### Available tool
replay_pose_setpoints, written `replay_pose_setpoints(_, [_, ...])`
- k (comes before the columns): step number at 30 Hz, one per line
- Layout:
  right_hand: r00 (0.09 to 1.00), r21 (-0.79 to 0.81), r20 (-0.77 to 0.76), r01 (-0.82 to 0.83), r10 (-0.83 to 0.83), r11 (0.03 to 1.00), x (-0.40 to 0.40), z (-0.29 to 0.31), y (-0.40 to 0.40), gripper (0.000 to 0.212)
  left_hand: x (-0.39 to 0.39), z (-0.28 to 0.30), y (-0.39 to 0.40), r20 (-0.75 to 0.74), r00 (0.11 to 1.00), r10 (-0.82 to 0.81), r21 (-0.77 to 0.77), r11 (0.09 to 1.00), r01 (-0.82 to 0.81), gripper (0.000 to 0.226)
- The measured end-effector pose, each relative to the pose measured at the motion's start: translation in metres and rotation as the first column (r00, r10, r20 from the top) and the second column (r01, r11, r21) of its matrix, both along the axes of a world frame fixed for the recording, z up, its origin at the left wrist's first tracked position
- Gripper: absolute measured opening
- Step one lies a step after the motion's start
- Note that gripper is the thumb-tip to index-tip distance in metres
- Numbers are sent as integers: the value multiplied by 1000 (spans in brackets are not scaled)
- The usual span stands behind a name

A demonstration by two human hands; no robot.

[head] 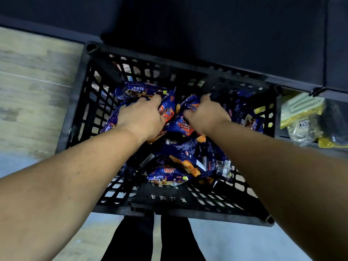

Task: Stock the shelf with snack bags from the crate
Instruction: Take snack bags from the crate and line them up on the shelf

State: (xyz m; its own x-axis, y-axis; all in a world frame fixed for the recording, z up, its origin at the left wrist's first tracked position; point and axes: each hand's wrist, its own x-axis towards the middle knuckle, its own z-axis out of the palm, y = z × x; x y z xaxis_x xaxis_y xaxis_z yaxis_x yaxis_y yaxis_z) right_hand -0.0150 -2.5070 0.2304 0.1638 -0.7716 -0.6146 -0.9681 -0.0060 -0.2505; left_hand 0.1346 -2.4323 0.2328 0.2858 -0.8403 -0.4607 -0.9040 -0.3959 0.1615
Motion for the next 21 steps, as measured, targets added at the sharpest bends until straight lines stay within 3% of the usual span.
replay_pose_setpoints(6, [877, 214, 51, 458, -478, 863, -5, -16, 7, 74, 1, 2, -1, 31, 999, 23, -36, 999, -22, 38])
replay_pose_setpoints(9, [734, 348, 33, 628, -678, 696, -8, -27, 20, 62, 3, -1, 2, 74, 997, 30, -58, 998, -25, 40])
replay_pose_setpoints(12, [524, 523, 37, 715, -851, 463, -11, -38, 31, 63, 3, -6, 8, 92, 996, 7, -38, 999, -3, 46])
replay_pose_setpoints(14, [481, 568, 46, 708, -876, 419, -11, -40, 32, 61, 3, -9, 10, 92, 996, -1, -18, 1000, 3, 50])
replay_pose_setpoints(15, [503, 569, 47, 696, -863, 437, -12, -36, 31, 58, 3, -10, 10, 90, 996, -5, -9, 1000, 6, 52])
replay_pose_setpoints(16, [583, 538, 50, 668, -811, 514, -13, -31, 30, 57, 3, -12, 11, 90, 996, -15, -2, 1000, 15, 52])
replay_pose_setpoints(17, [714, 461, 46, 605, -698, 649, -14, -26, 27, 56, 2, -12, 11, 90, 996, -26, 2, 1000, 26, 52])
replay_pose_setpoints(19, [943, 159, -27, 332, -332, 930, -19, -19, 21, 50, 0, -13, 11, 93, 994, -48, 12, 999, 47, 51])
replay_pose_setpoints(21, [994, -78, -110, -35, 26, 996, -20, -13, 16, 46, -2, -14, 10, 108, 992, -66, 26, 998, 64, 49])
